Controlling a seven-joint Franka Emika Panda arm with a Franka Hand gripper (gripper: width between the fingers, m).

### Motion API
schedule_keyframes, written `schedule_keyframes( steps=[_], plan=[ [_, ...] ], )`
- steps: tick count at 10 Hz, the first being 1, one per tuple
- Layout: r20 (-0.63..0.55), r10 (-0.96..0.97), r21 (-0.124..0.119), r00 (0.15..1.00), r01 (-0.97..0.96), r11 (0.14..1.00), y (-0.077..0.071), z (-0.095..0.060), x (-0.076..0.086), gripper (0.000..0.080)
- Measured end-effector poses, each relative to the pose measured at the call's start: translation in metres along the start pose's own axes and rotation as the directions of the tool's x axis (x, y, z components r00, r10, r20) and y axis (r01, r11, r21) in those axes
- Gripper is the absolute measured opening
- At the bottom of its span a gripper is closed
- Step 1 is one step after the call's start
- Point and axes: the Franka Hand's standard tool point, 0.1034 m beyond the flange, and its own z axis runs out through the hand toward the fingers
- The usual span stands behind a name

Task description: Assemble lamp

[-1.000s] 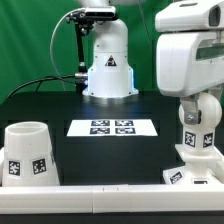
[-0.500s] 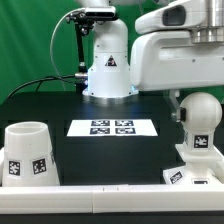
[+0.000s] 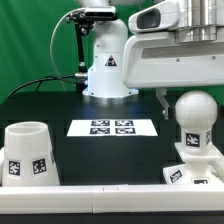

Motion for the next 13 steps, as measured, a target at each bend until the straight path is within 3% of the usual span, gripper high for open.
schedule_keyframes(
  steps=[2, 4, 5, 7, 9, 11, 12, 13],
  plan=[
    [0.009, 0.209, -0.004, 0.978, -0.209, 0.978, 0.002, 0.001, -0.003, 0.0576],
    [0.048, 0.499, -0.025, 0.866, -0.498, 0.867, 0.002, 0.003, -0.011, 0.0576],
    [0.069, 0.65, -0.024, 0.757, -0.65, 0.76, 0.001, 0.004, -0.013, 0.0576],
    [0.125, 0.896, -0.021, 0.427, -0.901, 0.432, -0.004, 0.006, -0.015, 0.0576],
    [0.145, 0.941, -0.028, 0.305, -0.95, 0.312, -0.004, 0.005, -0.015, 0.0576],
    [0.148, 0.937, -0.026, 0.316, -0.946, 0.323, -0.004, 0.005, -0.015, 0.0576],
    [0.146, 0.917, -0.021, 0.372, -0.925, 0.379, -0.003, 0.006, -0.016, 0.0576],
    [0.144, 0.847, -0.016, 0.511, -0.855, 0.519, -0.003, 0.008, -0.019, 0.0666]
  ],
)
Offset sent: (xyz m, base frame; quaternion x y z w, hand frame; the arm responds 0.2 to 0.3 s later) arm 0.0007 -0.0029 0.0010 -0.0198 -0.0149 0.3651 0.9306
